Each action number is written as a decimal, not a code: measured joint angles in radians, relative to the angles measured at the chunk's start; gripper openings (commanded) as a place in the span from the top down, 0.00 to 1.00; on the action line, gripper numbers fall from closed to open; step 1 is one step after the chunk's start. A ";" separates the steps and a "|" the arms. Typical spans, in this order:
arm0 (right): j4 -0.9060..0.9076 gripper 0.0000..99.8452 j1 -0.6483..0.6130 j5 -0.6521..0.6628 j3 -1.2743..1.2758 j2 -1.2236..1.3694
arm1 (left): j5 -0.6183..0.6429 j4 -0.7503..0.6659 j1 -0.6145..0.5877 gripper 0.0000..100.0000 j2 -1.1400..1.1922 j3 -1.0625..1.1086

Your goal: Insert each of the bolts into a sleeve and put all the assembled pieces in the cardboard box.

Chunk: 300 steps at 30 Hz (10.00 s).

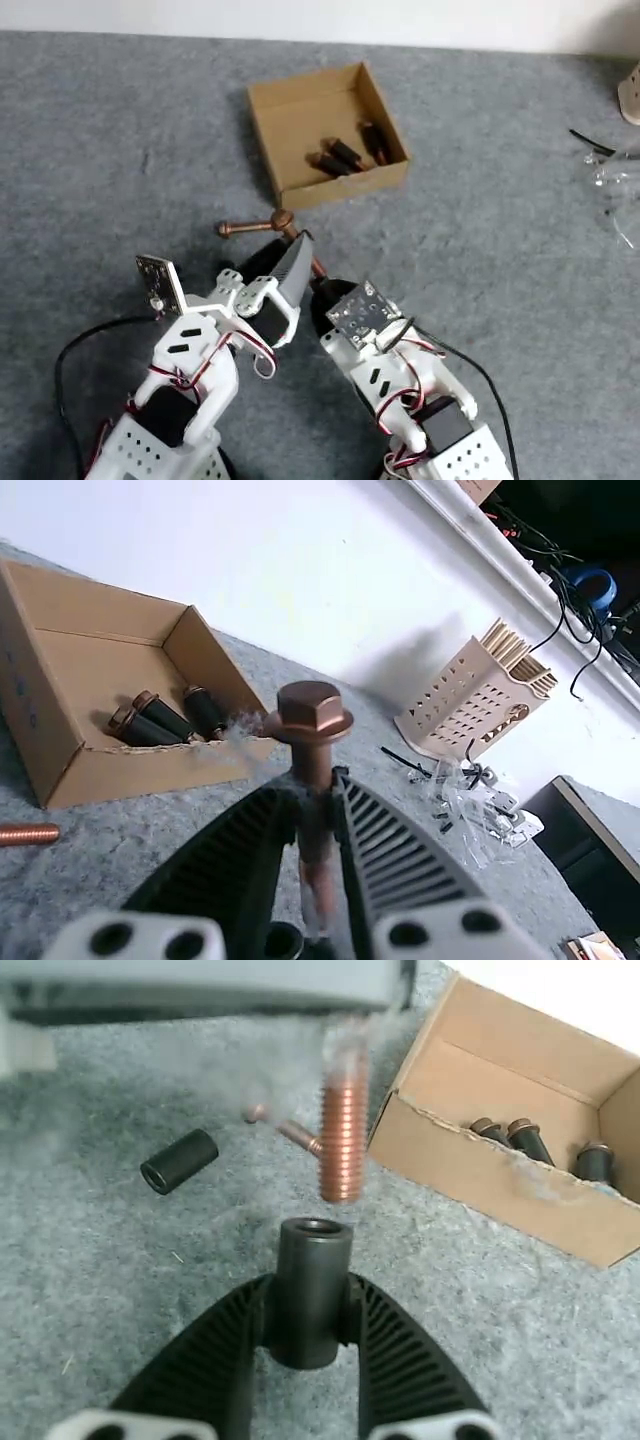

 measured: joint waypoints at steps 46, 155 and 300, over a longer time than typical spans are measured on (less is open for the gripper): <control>-0.086 1.00 -0.003 0.000 -0.002 0.002 | -0.040 0.087 0.020 0.99 -0.015 0.000; -0.132 1.00 0.193 -0.002 0.000 -0.006 | -0.818 0.238 -0.443 0.99 -0.002 -0.003; 1.033 0.85 0.273 -0.081 -3.314 2.481 | -0.832 0.206 -0.514 0.99 -0.002 0.000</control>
